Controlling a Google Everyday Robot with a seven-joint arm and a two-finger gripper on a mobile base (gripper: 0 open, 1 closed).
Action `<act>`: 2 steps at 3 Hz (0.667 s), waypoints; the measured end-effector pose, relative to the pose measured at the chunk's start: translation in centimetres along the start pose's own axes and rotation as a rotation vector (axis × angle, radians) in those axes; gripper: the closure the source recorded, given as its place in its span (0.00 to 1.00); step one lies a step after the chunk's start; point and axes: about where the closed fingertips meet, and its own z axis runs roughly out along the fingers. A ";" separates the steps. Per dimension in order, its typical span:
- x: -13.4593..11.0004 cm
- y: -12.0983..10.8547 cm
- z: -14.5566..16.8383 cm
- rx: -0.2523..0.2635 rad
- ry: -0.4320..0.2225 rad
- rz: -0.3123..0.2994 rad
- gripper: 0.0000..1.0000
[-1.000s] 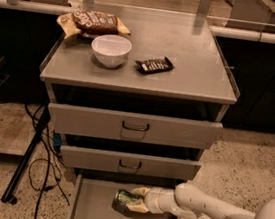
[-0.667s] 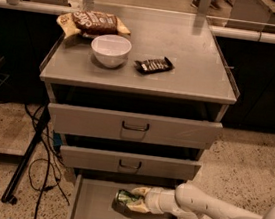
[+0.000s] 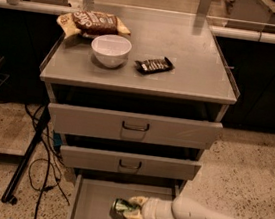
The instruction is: Pick green can from bottom drawer and place on counter
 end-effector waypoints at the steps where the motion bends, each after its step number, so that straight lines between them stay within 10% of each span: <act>1: -1.6 3.0 -3.1 0.065 -0.001 -0.032 1.00; 2: -5.9 3.3 -8.8 0.176 0.026 -0.118 1.00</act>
Offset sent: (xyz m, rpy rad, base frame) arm -0.0815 -0.0411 0.2154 -0.2043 -0.3863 -0.0810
